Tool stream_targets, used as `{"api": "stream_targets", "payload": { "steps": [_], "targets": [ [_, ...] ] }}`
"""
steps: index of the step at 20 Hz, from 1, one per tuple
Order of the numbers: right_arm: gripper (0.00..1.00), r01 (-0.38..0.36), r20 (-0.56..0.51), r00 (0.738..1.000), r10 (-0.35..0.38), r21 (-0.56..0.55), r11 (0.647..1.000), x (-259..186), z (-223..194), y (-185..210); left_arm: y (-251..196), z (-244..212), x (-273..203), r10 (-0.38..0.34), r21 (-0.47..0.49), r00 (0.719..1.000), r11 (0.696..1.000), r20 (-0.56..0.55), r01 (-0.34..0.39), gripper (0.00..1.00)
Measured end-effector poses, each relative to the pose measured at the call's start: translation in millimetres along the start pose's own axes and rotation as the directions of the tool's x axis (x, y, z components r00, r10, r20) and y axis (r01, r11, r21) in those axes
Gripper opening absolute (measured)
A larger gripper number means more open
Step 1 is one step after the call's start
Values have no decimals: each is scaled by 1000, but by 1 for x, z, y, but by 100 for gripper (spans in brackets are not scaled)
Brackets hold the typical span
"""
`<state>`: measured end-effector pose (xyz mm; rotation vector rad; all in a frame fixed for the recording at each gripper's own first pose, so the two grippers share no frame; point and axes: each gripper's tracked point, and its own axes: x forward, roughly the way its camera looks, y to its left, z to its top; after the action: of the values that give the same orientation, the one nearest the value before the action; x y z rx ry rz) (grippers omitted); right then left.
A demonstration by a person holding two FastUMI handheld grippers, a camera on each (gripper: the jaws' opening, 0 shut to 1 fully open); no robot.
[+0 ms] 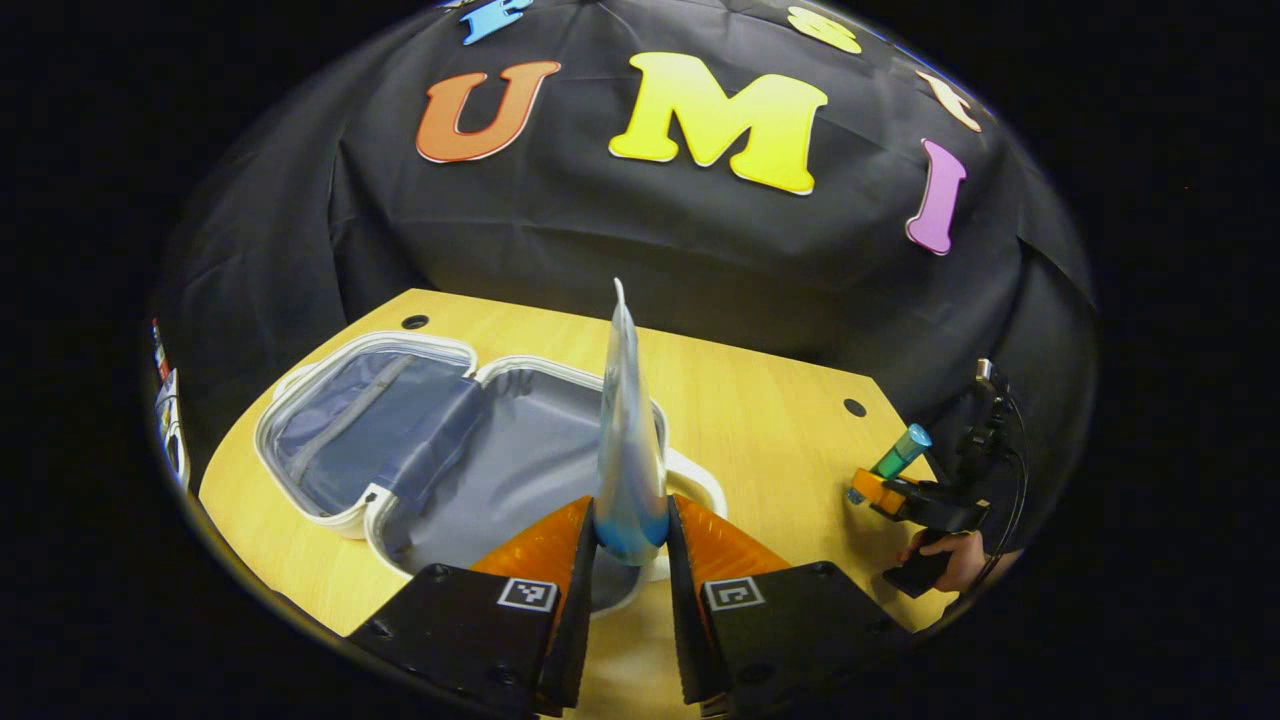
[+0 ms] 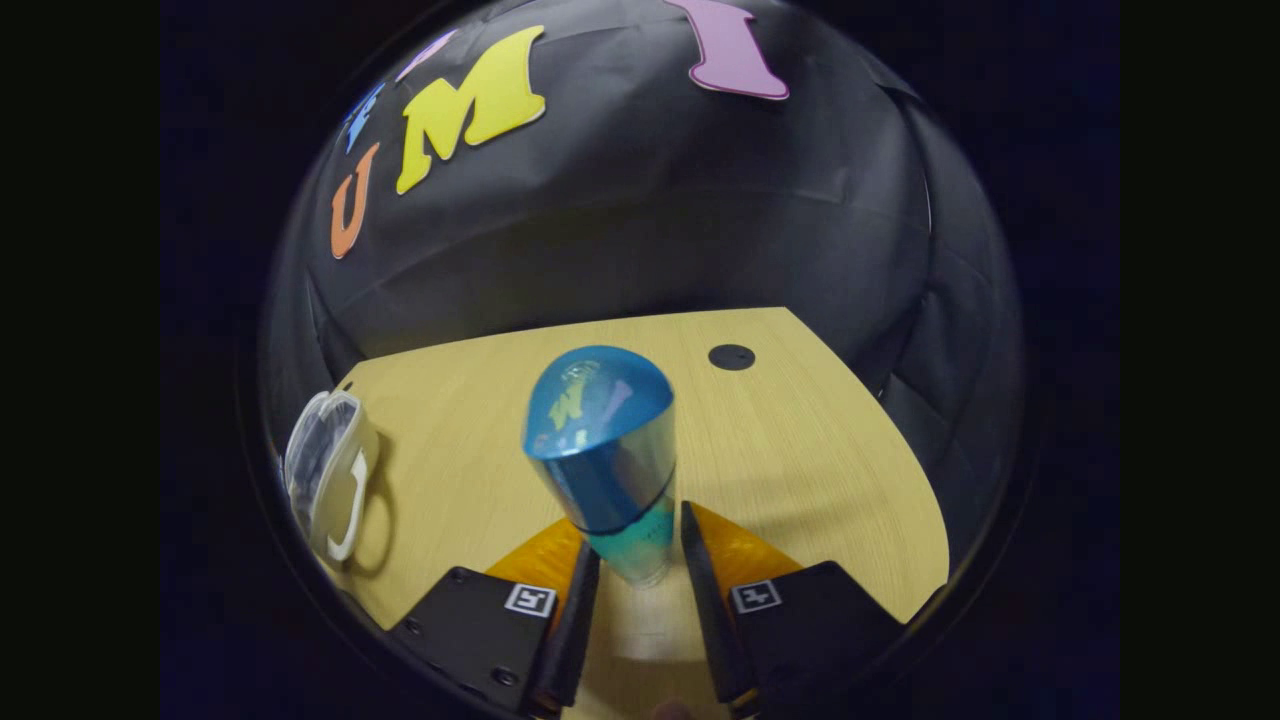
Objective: First open the suitcase, pack the skin care products into it, and then close the suitcase.
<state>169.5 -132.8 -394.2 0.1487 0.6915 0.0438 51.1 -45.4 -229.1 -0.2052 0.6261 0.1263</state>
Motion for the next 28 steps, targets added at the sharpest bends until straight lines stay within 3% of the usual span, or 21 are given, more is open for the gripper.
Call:
{"api": "stream_targets", "payload": {
  "steps": [5,7,8,9,12,16,18,24,28],
  "targets": [
    [33,-9,-33,999,8,-14,1000,-16,10,8,44,10,-10,18,15,1000,1000,24,-19,39],
    [34,-31,-5,1000,30,-41,999,-46,22,16,59,9,-8,9,44,1000,999,16,-9,39],
    [34,-50,4,999,51,-52,997,-63,29,23,68,8,-6,6,64,1000,998,8,-7,32],
    [34,-74,8,997,75,-61,995,-79,36,32,75,4,-2,-9,78,1000,997,-4,9,39],
    [34,-174,-33,985,172,-85,981,-129,41,61,87,-11,15,-71,118,995,990,-72,79,40],
    [31,-245,-50,969,241,-91,965,-195,49,89,99,-33,53,-120,125,976,982,-183,145,40],
    [34,-271,-64,962,267,-77,959,-223,46,99,105,-48,72,-126,94,958,983,-256,154,39],
    [34,-214,-54,976,209,-102,972,-267,45,90,107,-72,93,-141,97,892,975,-429,201,38],
    [31,-206,-49,978,204,-57,977,-278,43,90,113,-91,91,-109,102,804,973,-584,206,38]
  ]
}}
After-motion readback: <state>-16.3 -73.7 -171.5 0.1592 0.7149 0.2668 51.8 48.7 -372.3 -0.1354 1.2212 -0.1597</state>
